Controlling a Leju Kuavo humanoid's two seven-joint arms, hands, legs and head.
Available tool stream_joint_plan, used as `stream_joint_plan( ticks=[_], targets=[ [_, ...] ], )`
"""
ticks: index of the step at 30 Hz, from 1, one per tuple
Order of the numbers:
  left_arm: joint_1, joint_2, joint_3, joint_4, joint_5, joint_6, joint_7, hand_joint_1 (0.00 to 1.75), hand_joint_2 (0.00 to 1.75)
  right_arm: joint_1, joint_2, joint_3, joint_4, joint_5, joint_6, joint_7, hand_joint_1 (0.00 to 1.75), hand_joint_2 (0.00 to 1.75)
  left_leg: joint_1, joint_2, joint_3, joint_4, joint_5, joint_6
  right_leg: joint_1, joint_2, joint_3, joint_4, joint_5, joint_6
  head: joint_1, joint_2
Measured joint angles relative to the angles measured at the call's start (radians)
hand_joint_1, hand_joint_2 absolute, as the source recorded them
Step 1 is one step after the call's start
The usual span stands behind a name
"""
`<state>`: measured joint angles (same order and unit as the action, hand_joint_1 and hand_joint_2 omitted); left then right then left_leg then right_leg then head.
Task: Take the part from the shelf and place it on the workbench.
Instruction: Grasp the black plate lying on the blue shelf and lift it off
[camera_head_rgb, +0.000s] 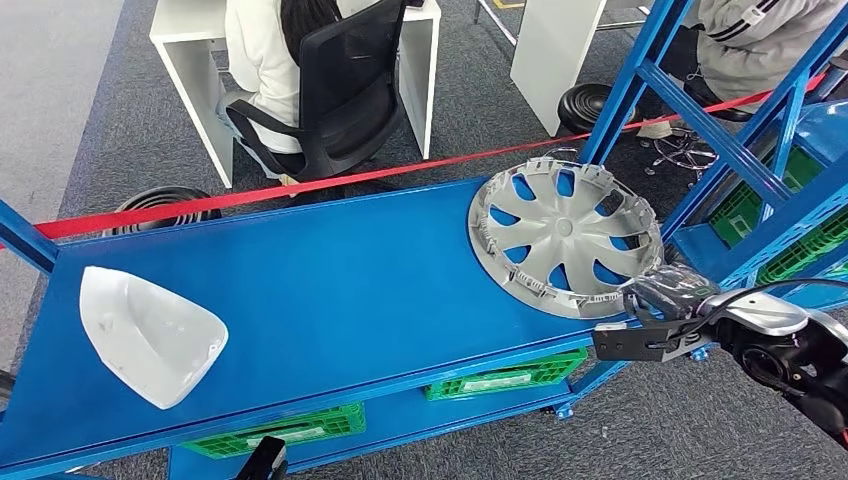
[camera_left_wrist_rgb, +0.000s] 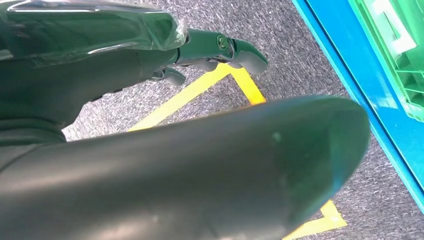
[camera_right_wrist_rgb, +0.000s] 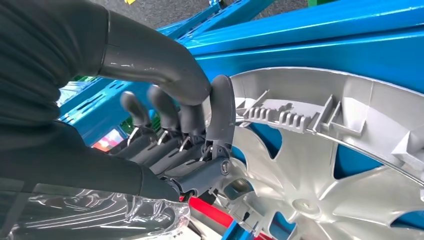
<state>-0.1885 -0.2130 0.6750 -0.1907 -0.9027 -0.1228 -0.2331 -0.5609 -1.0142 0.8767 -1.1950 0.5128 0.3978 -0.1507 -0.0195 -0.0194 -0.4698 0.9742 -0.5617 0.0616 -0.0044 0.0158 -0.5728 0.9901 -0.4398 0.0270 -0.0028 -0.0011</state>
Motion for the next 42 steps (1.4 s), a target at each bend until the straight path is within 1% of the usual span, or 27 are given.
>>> stream_joint_plan(
  ticks=[6, 12, 13, 16, 17, 23, 27, 32, 34, 39, 42],
  targets=[
    [0.001, -0.004, 0.005, 0.000, 0.004, -0.002, -0.005, 0.00, 0.00, -0.018, -0.048, 0.022, -0.030, -0.051, 0.015, 0.014, 1.75, 1.75, 0.000, 0.000, 0.000, 0.000, 0.000, 0.000, 0.000, 0.000, 0.000, 0.000, 0.000, 0.000, 0.000, 0.000],
    [0.002, -0.005, 0.010, 0.000, 0.005, -0.002, -0.005, 0.00, 0.00, -0.025, -0.068, 0.033, -0.044, -0.056, 0.017, 0.016, 1.75, 1.75, 0.000, 0.000, 0.000, 0.000, 0.000, 0.000, 0.000, 0.000, 0.000, 0.000, 0.000, 0.000, 0.000, 0.000],
    [0.002, -0.006, 0.010, 0.000, 0.006, -0.003, -0.006, 0.00, 0.00, -0.026, -0.069, 0.035, -0.045, -0.058, 0.017, 0.017, 1.44, 1.75, 0.000, 0.000, 0.000, 0.000, 0.000, 0.000, 0.000, 0.000, 0.000, 0.000, 0.000, 0.000, 0.000, 0.000],
    [0.002, -0.007, 0.013, 0.000, 0.011, -0.005, -0.006, 0.00, 0.00, -0.035, -0.069, 0.047, -0.046, -0.060, 0.017, 0.024, 0.13, 1.75, 0.000, 0.000, -0.001, 0.000, 0.000, 0.000, 0.000, 0.000, 0.000, 0.000, 0.000, 0.000, 0.000, 0.000],
    [0.003, -0.009, 0.014, 0.001, 0.013, -0.005, -0.006, 0.00, 0.00, -0.042, -0.067, 0.052, -0.044, -0.058, 0.018, 0.026, 0.00, 1.75, 0.000, 0.001, -0.001, 0.000, 0.000, 0.000, 0.000, 0.000, 0.000, 0.001, 0.000, 0.000, 0.000, 0.000],
    [0.006, -0.015, 0.015, 0.001, 0.014, -0.004, -0.007, 0.00, 0.00, -0.100, -0.027, 0.094, -0.006, -0.054, 0.009, 0.017, 0.00, 1.75, 0.000, 0.001, 0.000, 0.000, 0.000, 0.000, 0.000, 0.000, 0.000, 0.001, 0.000, 0.000, 0.000, 0.000],
    [0.007, -0.016, 0.018, 0.002, 0.014, -0.003, -0.007, 0.00, 0.00, -0.123, 0.017, 0.141, 0.046, -0.052, -0.039, -0.001, 0.00, 1.75, 0.000, 0.001, 0.000, 0.000, 0.000, 0.000, 0.000, 0.000, 0.000, 0.001, 0.000, 0.000, 0.000, 0.000],
    [0.007, -0.016, 0.021, 0.002, 0.010, -0.003, -0.007, 0.00, 0.00, -0.113, 0.082, 0.194, 0.115, -0.042, -0.110, -0.007, 0.00, 1.75, 0.000, 0.000, 0.000, 0.000, 0.000, 0.000, 0.000, 0.000, -0.001, 0.001, 0.000, 0.000, 0.000, 0.000],
    [0.007, -0.016, 0.023, 0.002, 0.008, -0.003, -0.007, 0.00, 0.00, -0.107, 0.097, 0.209, 0.129, -0.041, -0.120, -0.007, 0.00, 1.75, 0.000, 0.000, 0.000, 0.000, 0.000, 0.000, 0.000, 0.000, -0.001, 0.001, 0.000, 0.000, 0.000, 0.000],
    [0.010, -0.016, 0.024, 0.002, 0.006, -0.006, -0.007, 0.00, 0.00, -0.094, 0.114, 0.238, 0.136, -0.030, -0.143, -0.006, 0.00, 1.75, 0.000, 0.001, 0.000, 0.000, 0.000, 0.000, 0.000, 0.000, -0.001, 0.001, 0.000, 0.000, 0.000, 0.000],
    [0.011, -0.018, 0.024, 0.002, 0.005, -0.003, -0.006, 0.00, 0.00, -0.086, 0.147, 0.247, 0.162, -0.002, -0.176, -0.006, 0.00, 1.75, 0.000, 0.003, 0.000, 0.000, 0.000, 0.000, 0.000, 0.001, -0.001, 0.001, 0.000, 0.000, 0.000, 0.000]
  ],
)
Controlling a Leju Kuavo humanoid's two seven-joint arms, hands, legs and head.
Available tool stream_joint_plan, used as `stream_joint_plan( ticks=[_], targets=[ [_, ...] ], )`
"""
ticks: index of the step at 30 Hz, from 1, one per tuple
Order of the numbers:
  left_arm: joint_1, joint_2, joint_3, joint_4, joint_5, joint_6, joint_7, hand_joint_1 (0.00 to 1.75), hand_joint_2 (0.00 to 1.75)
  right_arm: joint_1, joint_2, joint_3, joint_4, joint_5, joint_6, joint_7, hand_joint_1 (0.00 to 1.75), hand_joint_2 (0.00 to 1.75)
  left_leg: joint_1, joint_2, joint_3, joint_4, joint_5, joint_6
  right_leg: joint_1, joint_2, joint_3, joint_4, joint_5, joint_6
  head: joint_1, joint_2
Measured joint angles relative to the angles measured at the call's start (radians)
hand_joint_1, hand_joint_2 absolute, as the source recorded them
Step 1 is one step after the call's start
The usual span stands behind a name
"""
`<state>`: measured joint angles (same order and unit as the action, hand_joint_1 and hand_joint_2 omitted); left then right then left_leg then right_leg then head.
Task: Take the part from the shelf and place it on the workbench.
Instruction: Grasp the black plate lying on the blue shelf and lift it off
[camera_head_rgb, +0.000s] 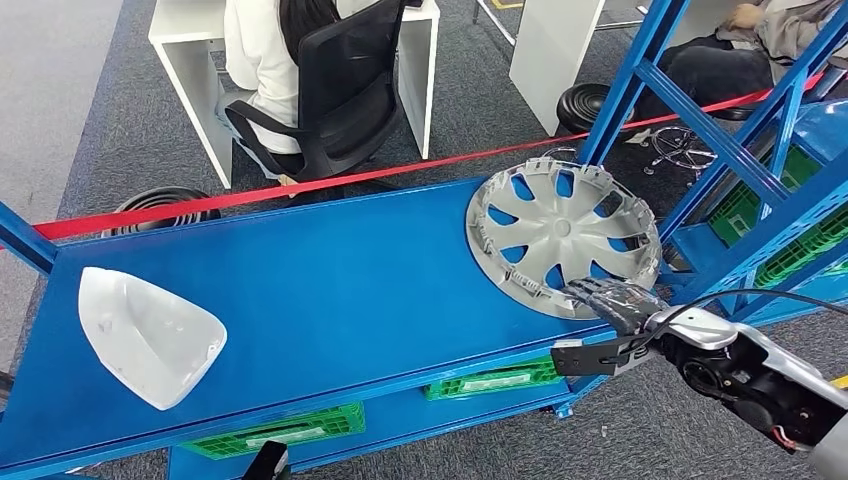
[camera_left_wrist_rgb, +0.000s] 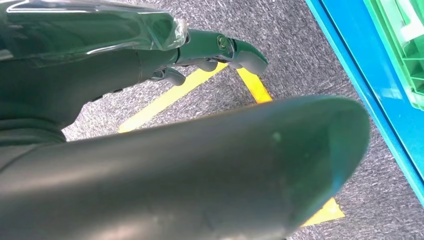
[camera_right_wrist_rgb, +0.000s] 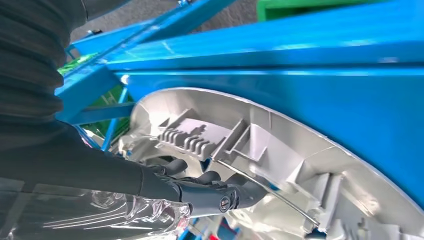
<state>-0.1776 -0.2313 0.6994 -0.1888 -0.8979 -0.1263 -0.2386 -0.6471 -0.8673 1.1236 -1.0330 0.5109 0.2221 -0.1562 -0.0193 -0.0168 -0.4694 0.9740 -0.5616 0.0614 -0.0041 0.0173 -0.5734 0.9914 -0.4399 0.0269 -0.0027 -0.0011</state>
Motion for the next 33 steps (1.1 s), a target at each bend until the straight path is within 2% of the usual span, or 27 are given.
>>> stream_joint_plan(
  ticks=[4, 6, 18, 24, 33],
  targets=[
    [0.000, -0.003, 0.000, 0.000, -0.005, 0.001, 0.006, 0.00, 0.00, 0.031, 0.071, -0.015, 0.059, 0.056, -0.055, 0.011, 0.00, 1.75, 0.000, 0.002, 0.004, 0.000, 0.000, 0.000, 0.001, 0.001, 0.002, 0.000, 0.000, 0.000, 0.000, 0.000],
    [0.000, -0.003, 0.001, 0.000, -0.009, -0.001, 0.009, 0.00, 0.00, 0.053, 0.086, -0.033, 0.068, 0.072, -0.068, 0.020, 0.00, 1.75, 0.000, 0.001, 0.006, 0.000, 0.000, 0.000, 0.001, 0.001, 0.004, -0.001, 0.000, 0.000, 0.000, 0.000],
    [0.005, -0.003, 0.003, 0.000, -0.010, -0.012, 0.008, 0.00, 0.00, 0.176, 0.018, -0.138, -0.037, 0.080, -0.045, 0.053, 0.00, 1.75, 0.000, -0.001, 0.009, 0.000, -0.001, -0.001, 0.001, 0.000, 0.008, -0.001, -0.001, 0.000, 0.000, 0.000],
    [0.004, -0.003, 0.003, 0.000, -0.010, -0.013, 0.009, 0.00, 0.00, 0.218, 0.063, -0.192, -0.022, 0.161, -0.065, 0.054, 0.00, 1.75, 0.000, 0.002, 0.010, 0.000, -0.001, -0.001, 0.001, 0.003, 0.009, -0.001, -0.001, 0.000, 0.000, 0.000],
    [0.005, -0.003, 0.003, 0.000, -0.011, -0.013, 0.010, 0.00, 0.00, 0.285, 0.107, -0.269, -0.009, 0.190, -0.088, 0.058, 0.00, 1.75, 0.000, 0.003, 0.016, 0.000, -0.001, -0.001, 0.002, 0.004, 0.013, -0.001, -0.001, 0.000, 0.000, 0.000]
  ],
)
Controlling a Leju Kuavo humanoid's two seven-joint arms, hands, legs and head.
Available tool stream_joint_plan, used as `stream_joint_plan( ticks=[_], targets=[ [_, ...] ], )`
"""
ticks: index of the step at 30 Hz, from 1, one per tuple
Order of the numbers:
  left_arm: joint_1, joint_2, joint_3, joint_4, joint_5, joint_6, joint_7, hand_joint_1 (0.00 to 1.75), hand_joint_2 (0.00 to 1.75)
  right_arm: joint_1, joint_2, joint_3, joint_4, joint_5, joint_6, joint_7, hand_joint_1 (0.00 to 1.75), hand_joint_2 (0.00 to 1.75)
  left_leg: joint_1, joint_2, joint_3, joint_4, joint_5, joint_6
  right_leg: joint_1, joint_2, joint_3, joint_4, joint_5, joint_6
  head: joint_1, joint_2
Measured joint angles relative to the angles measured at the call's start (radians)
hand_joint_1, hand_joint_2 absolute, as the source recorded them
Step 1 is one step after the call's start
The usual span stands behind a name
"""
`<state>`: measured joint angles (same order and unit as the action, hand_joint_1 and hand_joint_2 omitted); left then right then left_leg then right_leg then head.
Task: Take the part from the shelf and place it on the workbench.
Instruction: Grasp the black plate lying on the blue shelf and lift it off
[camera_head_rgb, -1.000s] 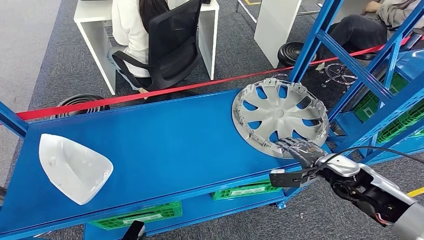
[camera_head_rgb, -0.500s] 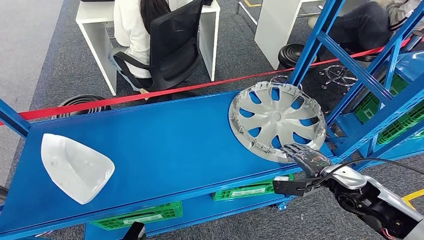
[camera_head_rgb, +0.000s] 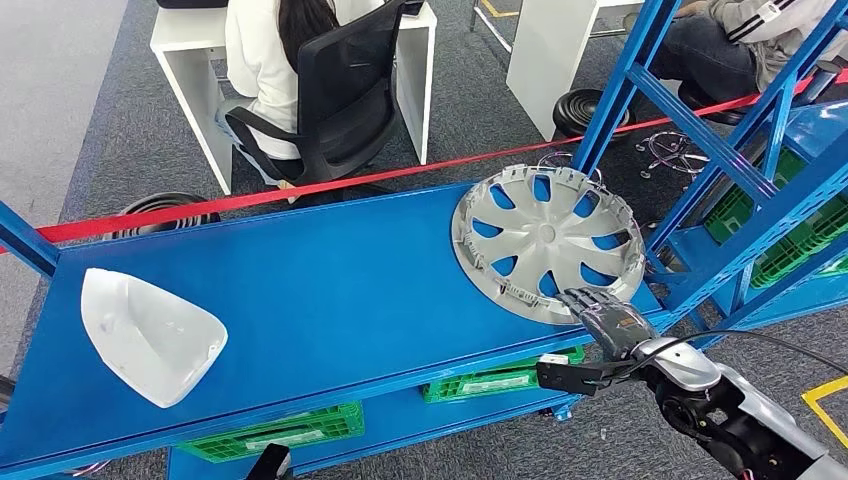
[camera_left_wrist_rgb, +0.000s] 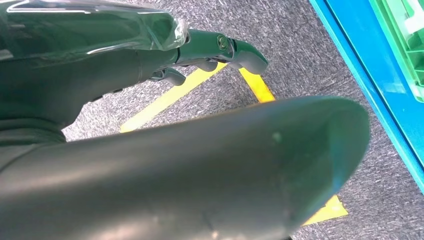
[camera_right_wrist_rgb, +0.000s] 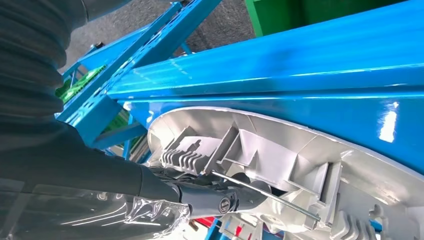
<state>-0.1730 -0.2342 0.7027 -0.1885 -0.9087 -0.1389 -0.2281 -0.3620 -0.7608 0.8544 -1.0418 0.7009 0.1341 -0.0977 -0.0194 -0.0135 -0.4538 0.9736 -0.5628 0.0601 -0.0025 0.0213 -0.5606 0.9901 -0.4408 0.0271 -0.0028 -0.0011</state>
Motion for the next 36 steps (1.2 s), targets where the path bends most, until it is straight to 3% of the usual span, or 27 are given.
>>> stream_joint_plan(
  ticks=[4, 10, 16, 20, 21, 25, 31, 33, 36],
  targets=[
    [0.002, 0.000, 0.000, 0.000, 0.000, -0.001, -0.001, 0.00, 0.00, 0.060, 0.015, -0.054, -0.014, 0.019, -0.037, 0.014, 0.00, 1.75, 0.001, -0.004, 0.000, 0.000, 0.000, 0.000, 0.000, -0.003, 0.001, 0.000, -0.001, -0.001, 0.000, 0.000],
    [0.001, 0.000, 0.001, 0.000, 0.000, -0.001, 0.000, 0.00, 0.00, 0.121, 0.100, -0.128, -0.001, 0.094, -0.082, 0.037, 0.00, 1.75, 0.001, -0.001, 0.001, 0.000, -0.001, -0.001, 0.002, -0.001, 0.001, 0.000, -0.002, -0.002, 0.000, 0.000],
    [0.001, 0.000, 0.002, 0.000, -0.001, -0.001, 0.004, 0.00, 0.00, 0.160, 0.148, -0.179, -0.001, 0.118, -0.102, 0.045, 0.00, 1.75, 0.002, 0.000, 0.003, 0.000, -0.002, -0.002, 0.003, -0.001, 0.003, 0.000, -0.002, -0.003, 0.000, 0.000],
    [0.001, -0.001, 0.003, 0.000, -0.003, 0.000, 0.006, 0.00, 0.00, 0.189, 0.198, -0.219, 0.018, 0.170, -0.157, 0.043, 1.27, 1.75, 0.003, 0.001, 0.003, 0.000, -0.003, -0.004, 0.004, 0.000, 0.003, 0.000, -0.003, -0.003, 0.000, 0.000],
    [0.001, -0.001, 0.004, 0.000, -0.003, 0.000, 0.007, 0.00, 0.00, 0.192, 0.213, -0.226, 0.030, 0.184, -0.175, 0.043, 1.27, 1.75, 0.004, 0.002, 0.004, 0.000, -0.003, -0.004, 0.004, 0.001, 0.003, 0.000, -0.003, -0.003, 0.000, 0.000],
    [0.000, -0.006, 0.006, 0.000, -0.007, 0.000, 0.012, 0.00, 0.00, 0.188, 0.294, -0.260, 0.105, 0.230, -0.252, 0.042, 1.75, 1.75, 0.006, 0.005, 0.008, -0.001, -0.005, -0.007, 0.006, 0.006, 0.005, 0.000, -0.003, -0.004, 0.000, 0.000],
    [-0.005, -0.011, 0.010, 0.000, -0.010, 0.002, 0.023, 0.00, 0.00, 0.166, 0.400, -0.306, 0.191, 0.245, -0.278, 0.050, 1.75, 1.75, 0.013, 0.022, 0.031, -0.002, -0.017, -0.016, 0.013, 0.022, 0.022, -0.002, -0.014, -0.013, 0.001, 0.000],
    [-0.014, -0.013, 0.011, 0.000, -0.010, 0.002, 0.024, 0.00, 0.00, 0.163, 0.418, -0.315, 0.206, 0.248, -0.278, 0.051, 1.75, 1.75, 0.015, 0.027, 0.040, -0.003, -0.022, -0.016, 0.015, 0.025, 0.027, -0.002, -0.018, -0.011, 0.001, 0.000],
    [-0.040, -0.017, 0.011, -0.002, -0.011, 0.002, 0.026, 0.00, 0.00, 0.155, 0.432, -0.323, 0.219, 0.251, -0.278, 0.052, 1.75, 1.75, 0.016, 0.032, 0.035, -0.002, -0.018, -0.015, 0.016, 0.026, 0.022, -0.003, -0.012, -0.018, 0.001, 0.000]
  ],
)
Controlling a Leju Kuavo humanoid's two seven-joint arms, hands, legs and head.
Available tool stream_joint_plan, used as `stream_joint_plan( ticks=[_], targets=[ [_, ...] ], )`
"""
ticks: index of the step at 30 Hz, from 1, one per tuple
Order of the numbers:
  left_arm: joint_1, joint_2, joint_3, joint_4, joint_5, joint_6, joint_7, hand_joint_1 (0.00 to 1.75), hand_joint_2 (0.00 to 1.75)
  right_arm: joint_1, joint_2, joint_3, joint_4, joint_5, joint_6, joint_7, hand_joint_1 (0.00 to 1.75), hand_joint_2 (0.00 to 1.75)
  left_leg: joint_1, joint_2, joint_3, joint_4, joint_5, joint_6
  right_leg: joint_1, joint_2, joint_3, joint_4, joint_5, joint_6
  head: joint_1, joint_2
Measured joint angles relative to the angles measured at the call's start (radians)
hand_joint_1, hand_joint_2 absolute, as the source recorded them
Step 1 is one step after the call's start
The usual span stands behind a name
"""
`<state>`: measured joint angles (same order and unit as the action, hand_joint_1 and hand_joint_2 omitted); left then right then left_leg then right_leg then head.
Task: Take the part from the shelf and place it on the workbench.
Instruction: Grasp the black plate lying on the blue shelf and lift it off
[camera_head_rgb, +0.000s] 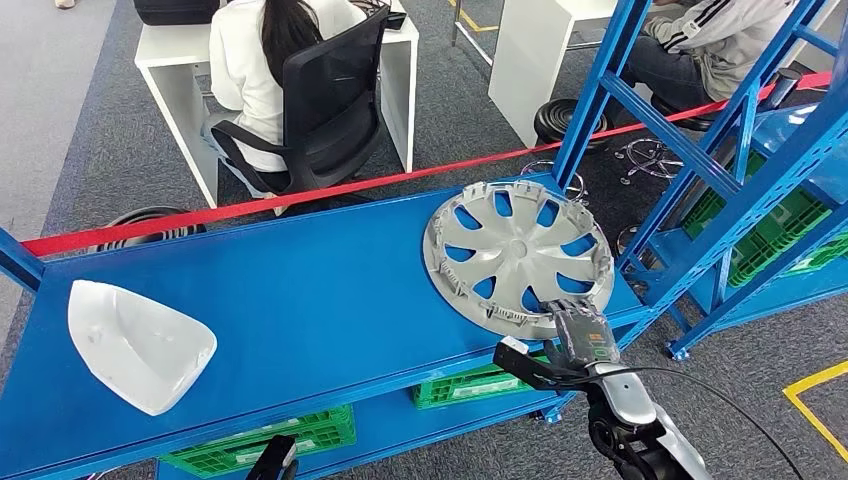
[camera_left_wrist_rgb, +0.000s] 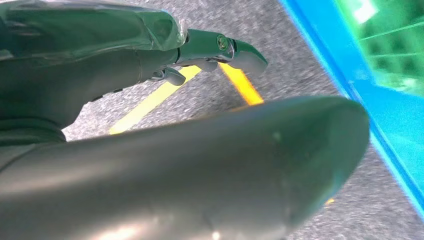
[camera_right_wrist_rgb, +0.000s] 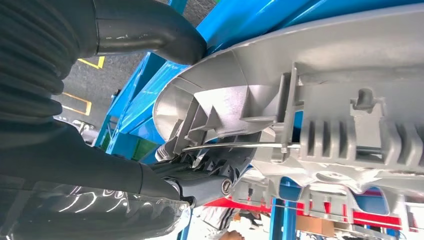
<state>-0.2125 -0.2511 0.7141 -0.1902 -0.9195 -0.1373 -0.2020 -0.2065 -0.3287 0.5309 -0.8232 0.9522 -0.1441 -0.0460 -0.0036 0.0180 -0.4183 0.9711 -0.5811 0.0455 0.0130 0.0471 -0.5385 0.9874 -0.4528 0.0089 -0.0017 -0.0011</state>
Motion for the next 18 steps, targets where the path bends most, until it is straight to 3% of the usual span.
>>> stream_joint_plan(
  ticks=[18],
  targets=[
    [-0.045, -0.017, 0.000, -0.004, -0.013, -0.003, 0.008, 0.00, 0.00, 0.025, 0.072, -0.133, 0.017, 0.121, 0.018, 0.010, 1.75, 1.75, 0.001, 0.001, -0.009, 0.000, 0.010, 0.004, 0.001, -0.001, -0.005, -0.006, 0.012, -0.006, 0.000, 0.000]
  ],
)
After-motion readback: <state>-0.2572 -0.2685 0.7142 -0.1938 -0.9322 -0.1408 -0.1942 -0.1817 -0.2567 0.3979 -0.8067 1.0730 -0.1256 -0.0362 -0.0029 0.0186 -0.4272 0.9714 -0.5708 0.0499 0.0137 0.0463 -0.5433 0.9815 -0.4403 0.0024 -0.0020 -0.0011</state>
